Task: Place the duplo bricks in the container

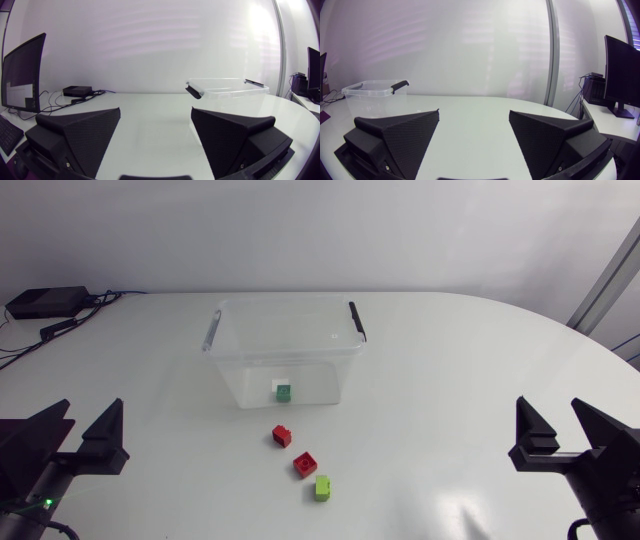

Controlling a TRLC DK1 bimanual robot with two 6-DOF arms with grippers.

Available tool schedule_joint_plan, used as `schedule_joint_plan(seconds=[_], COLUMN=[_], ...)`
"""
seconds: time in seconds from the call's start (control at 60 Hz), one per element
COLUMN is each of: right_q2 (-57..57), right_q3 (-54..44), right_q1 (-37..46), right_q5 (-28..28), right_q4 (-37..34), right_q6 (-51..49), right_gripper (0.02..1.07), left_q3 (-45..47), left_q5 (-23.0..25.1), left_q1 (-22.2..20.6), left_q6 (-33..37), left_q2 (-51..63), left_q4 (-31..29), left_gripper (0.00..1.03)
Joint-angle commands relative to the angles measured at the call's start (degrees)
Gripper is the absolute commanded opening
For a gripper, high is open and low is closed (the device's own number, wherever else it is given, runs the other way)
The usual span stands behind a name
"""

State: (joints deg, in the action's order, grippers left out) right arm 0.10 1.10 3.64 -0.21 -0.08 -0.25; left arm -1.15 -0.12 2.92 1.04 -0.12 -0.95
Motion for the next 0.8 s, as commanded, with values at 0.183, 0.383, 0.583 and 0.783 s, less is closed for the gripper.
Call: schedule_joint_plan(seconds=[0.183, 0.383, 0.583, 0.783], right_q2=[-0.4, -0.4, -0.4, -0.5], right_q3=[-1.1, -1.1, -1.1, -1.1], right_q1=[-0.1, -0.2, -0.2, -1.0], right_q5=[-0.2, -0.2, -0.2, -0.2], right_q4=[-0.5, -0.5, -0.5, -0.4], right_q6=[-0.6, -0.6, 0.4, 0.3], right_gripper=[1.03, 1.03, 1.03, 1.02], left_q3=[1.1, 1.1, 1.0, -0.2], left_q5=[-0.1, -0.1, -0.1, -0.1], left_q1=[-0.1, -0.1, -0.2, -0.3], left_q6=[-1.5, -1.5, -1.6, -1.2], left_q2=[-0.7, -0.7, -0.7, -0.8], left_q4=[0.4, 0.4, 0.3, 1.0], left_gripper=[0.99, 0.99, 0.99, 0.97])
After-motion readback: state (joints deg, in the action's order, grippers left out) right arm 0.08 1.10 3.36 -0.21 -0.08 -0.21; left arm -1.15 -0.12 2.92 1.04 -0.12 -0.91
